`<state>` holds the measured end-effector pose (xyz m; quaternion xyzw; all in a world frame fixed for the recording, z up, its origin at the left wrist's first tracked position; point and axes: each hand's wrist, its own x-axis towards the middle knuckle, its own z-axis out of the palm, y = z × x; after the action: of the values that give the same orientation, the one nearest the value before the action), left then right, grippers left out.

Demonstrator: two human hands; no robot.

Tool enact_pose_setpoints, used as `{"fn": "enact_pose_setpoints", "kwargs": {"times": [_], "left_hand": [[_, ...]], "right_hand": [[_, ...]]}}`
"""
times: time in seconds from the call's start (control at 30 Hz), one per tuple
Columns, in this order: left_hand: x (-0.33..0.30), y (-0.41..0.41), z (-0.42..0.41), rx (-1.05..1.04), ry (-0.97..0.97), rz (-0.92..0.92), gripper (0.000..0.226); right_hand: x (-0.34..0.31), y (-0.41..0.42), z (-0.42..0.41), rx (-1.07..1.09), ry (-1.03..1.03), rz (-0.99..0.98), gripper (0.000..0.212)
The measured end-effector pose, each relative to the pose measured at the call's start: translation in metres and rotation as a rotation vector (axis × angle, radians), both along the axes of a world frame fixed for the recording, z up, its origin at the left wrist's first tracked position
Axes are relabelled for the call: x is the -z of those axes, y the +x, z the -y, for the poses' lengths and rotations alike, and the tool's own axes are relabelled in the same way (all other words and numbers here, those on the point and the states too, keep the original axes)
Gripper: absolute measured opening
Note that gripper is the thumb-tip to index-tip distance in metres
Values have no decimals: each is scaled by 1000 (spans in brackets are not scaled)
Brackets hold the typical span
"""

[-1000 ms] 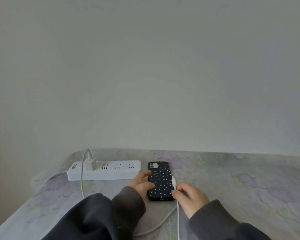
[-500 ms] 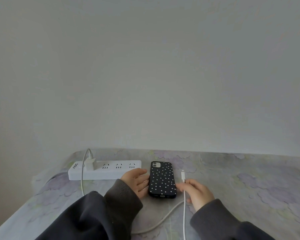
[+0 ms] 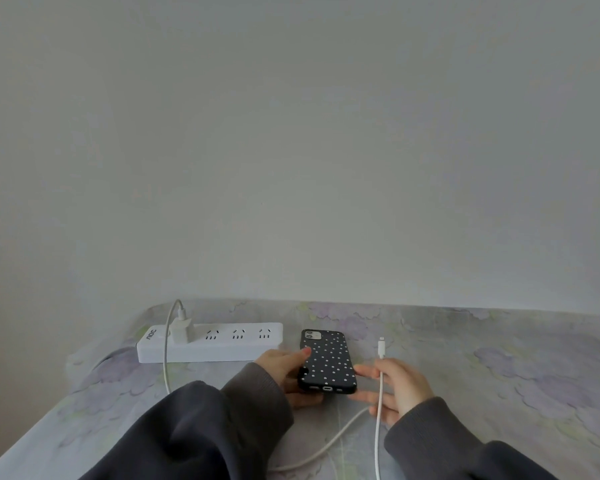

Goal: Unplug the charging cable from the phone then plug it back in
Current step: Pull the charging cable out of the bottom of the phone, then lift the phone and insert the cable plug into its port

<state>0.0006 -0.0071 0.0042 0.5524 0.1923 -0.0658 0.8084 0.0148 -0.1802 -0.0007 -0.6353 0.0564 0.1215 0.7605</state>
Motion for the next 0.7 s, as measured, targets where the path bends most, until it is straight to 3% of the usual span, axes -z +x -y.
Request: {"fn": "enact_pose_setpoints", "kwargs": {"times": [0.23,0.5,0.6,0.7], "left_hand": [[0,-1,-3,30,-30,-11,3],[2,1,-6,20,-137,6,4],[4,2,-7,8,-175,21,3],[7,4,-8,5,-184,50,3]], "right_hand": [[6,1,-2,-35,-85,53,16],[2,-1,-1,-8,-20,107,46],[-5,-5,-2,-133,52,115,53],[-10,-14,-5,-342,21,93,45]]}}
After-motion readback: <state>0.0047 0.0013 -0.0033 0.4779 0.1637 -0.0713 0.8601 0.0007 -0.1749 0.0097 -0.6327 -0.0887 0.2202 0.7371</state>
